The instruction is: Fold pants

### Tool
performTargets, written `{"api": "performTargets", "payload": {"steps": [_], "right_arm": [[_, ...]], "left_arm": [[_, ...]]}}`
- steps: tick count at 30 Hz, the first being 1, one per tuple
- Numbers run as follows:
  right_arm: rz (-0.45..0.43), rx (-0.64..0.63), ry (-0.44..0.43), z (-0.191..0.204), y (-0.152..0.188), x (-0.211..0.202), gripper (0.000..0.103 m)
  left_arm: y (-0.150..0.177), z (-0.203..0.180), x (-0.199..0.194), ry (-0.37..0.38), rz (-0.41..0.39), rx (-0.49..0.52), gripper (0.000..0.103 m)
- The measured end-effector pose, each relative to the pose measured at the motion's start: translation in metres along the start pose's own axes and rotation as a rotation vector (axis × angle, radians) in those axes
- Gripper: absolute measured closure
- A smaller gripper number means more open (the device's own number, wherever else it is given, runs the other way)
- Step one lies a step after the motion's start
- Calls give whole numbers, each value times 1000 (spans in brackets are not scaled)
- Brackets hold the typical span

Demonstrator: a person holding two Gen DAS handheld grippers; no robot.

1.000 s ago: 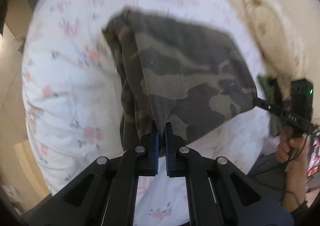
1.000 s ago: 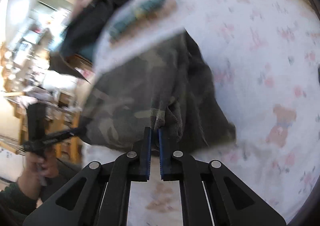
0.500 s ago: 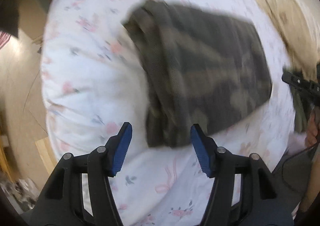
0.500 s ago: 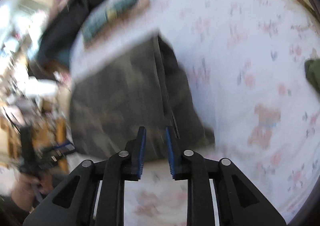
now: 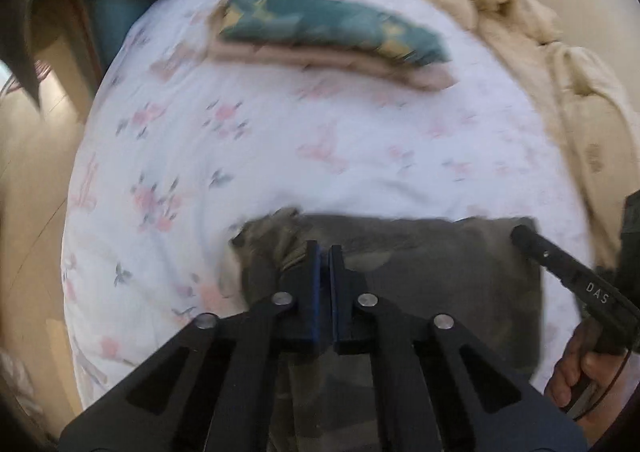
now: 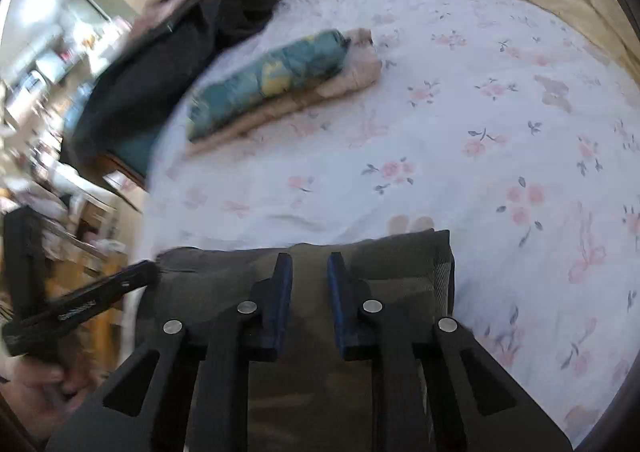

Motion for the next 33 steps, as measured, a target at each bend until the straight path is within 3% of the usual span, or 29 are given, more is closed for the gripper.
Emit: {"api": "performTargets", "payload": {"steps": [1,3,5,8,9,12,13,14,15,16,17,18,19,21,24,26,30,33], "right_arm": [[-9,-15,24,-2,2,9,103],[-6,-13,57,-7,9,18,103],[-2,-2,99,-16,18,20,103],[-6,21,170,-29,23,13,103],[6,42,169,-36,24,12,103],[41,94,58,-44,22,-4,102],[29,97,39,-46,19,-15,95],[15,104,18,-50,15,-26,95],[3,116,-19,-54,12,-37,93],[2,133,-65,-63,9,-48,80],[2,139,-77,-68,7,-53,46],[3,143,-80,-75,7,-59,29],[6,147,-83,-83,10,-62,15],[31,165,-120,-95,16,-61,15],[113,203,-193,-104,26,-40,15],[167,211,-270,-102,32,-24,15],[190,189,-264,-102,39,-3,9],[285,184,-279,-102,55,15,9]], "left_arm": [[5,4,5,-19,14,5,100],[16,9,12,-42,25,23,98],[22,15,13,-145,42,33,100],[37,60,31,-151,168,-115,101],[39,65,30,-129,170,-134,101],[33,61,5,-119,92,-113,101],[32,59,-4,-105,87,-119,98],[31,59,-13,-92,82,-132,94],[31,59,-19,-74,70,-145,76],[31,59,-28,-57,53,-163,49],[32,59,-35,-48,33,-180,37],[33,59,-44,-36,0,-204,19],[33,58,-48,-20,-25,-220,13],[38,50,-44,47,-20,-216,13],[43,34,-15,142,96,-216,12],[48,31,3,155,160,-213,12],[59,27,26,212,251,-206,3],[66,27,29,251,298,-208,0]]}}
Point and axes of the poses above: each gripper's, at about its wrist camera, not at the fingertips, and x roughly the way its jaws point, z to its left, y to its underside, the point moved 3 cm from there along x, roughly the way its jaws point, and after that the axes turned 3 degrees about y, right-handed, at the moved point
